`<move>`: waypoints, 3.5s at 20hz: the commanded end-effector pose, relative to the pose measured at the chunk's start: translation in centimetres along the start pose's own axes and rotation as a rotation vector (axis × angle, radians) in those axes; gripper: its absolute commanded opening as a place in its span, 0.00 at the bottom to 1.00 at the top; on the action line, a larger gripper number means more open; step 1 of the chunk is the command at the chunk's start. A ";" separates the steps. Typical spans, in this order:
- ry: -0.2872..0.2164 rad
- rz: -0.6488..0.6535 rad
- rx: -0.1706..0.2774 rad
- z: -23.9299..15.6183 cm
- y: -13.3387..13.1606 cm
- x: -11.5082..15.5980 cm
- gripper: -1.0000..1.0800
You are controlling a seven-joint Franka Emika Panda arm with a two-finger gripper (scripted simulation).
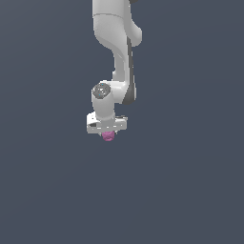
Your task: Pick up the object and move it to a goal position.
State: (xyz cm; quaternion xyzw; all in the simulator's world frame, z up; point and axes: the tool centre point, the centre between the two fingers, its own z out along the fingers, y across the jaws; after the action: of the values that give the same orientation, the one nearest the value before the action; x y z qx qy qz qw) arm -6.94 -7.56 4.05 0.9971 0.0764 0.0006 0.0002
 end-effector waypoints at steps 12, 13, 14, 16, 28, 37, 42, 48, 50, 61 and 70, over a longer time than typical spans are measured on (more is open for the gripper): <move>0.000 0.000 0.000 -2.8 -1.8 1.9 0.00; 0.000 0.000 0.000 -3.4 -2.1 2.3 0.00; 0.000 0.000 0.000 -3.9 -2.5 2.7 0.00; 0.000 0.000 -0.001 -5.2 -3.3 3.5 0.00; 0.000 0.000 -0.001 -14.7 -9.2 10.1 0.00; 0.000 0.000 -0.001 -20.7 -12.9 14.3 0.00; -0.001 0.000 0.000 -23.2 -14.5 16.3 0.00; -0.001 0.000 0.000 -25.9 -16.1 18.2 0.00; -0.001 0.000 0.000 -26.6 -16.6 18.8 0.00; -0.001 0.000 0.000 -29.9 -18.6 21.4 0.00; -0.001 0.000 0.001 -31.6 -19.7 22.8 0.00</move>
State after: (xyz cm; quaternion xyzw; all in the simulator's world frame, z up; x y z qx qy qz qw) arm 12.39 15.14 35.44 0.9971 0.0763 0.0000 0.0000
